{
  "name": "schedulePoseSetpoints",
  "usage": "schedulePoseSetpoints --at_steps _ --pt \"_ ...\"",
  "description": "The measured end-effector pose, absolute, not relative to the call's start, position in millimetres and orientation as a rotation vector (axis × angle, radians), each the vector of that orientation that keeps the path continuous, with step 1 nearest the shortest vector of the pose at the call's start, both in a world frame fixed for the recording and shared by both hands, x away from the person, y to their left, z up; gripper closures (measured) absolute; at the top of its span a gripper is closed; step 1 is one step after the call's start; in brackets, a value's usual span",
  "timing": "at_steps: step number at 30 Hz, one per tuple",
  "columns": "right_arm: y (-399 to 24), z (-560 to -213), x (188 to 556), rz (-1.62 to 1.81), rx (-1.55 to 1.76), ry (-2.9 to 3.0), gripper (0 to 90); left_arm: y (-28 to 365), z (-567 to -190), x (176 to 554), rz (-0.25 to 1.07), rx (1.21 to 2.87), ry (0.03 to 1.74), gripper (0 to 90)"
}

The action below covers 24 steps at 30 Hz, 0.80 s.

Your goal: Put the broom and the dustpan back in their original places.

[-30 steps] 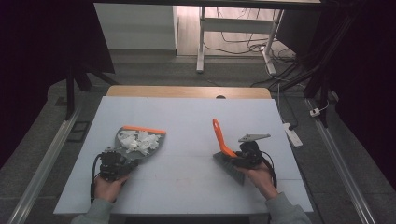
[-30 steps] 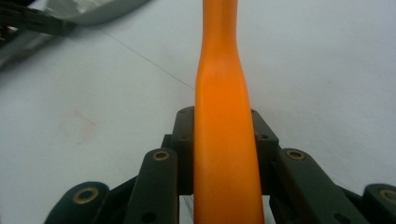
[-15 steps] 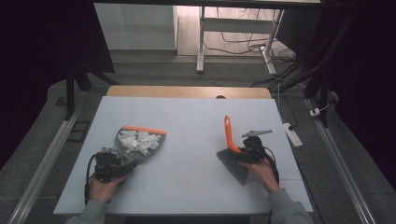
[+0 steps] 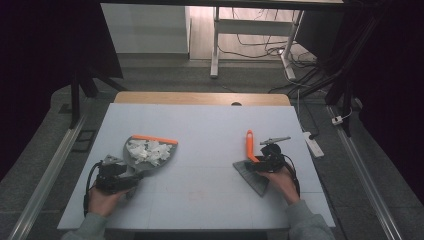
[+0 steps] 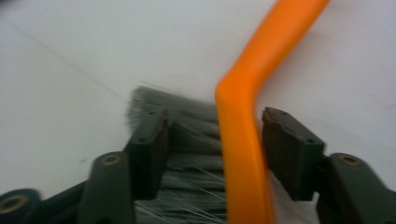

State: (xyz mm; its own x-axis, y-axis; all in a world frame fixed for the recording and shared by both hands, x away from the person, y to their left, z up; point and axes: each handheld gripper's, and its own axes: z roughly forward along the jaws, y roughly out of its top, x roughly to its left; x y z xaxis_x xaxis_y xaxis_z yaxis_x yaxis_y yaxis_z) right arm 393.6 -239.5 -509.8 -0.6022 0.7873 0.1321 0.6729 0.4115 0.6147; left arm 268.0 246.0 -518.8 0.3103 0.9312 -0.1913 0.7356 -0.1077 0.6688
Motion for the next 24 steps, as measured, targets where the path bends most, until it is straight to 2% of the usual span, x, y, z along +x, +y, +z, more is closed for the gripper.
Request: schedulePoseSetpoints --at_steps 2,8,15,24 --pt "-241 -508 394 0.976 1.316 2.485 43.2 244 -517 267 0.374 1.906 1.46 26.8" --pt "-242 -497 386 1.026 1.261 2.415 43.4 242 -508 263 0.405 1.918 1.39 27.1" --pt "-248 -487 361 1.133 1.084 2.423 46.4 236 -504 262 0.352 1.964 1.25 28.4" --pt "-262 -492 345 1.158 0.996 2.422 46.4 238 -507 262 0.292 1.982 1.202 29.0"
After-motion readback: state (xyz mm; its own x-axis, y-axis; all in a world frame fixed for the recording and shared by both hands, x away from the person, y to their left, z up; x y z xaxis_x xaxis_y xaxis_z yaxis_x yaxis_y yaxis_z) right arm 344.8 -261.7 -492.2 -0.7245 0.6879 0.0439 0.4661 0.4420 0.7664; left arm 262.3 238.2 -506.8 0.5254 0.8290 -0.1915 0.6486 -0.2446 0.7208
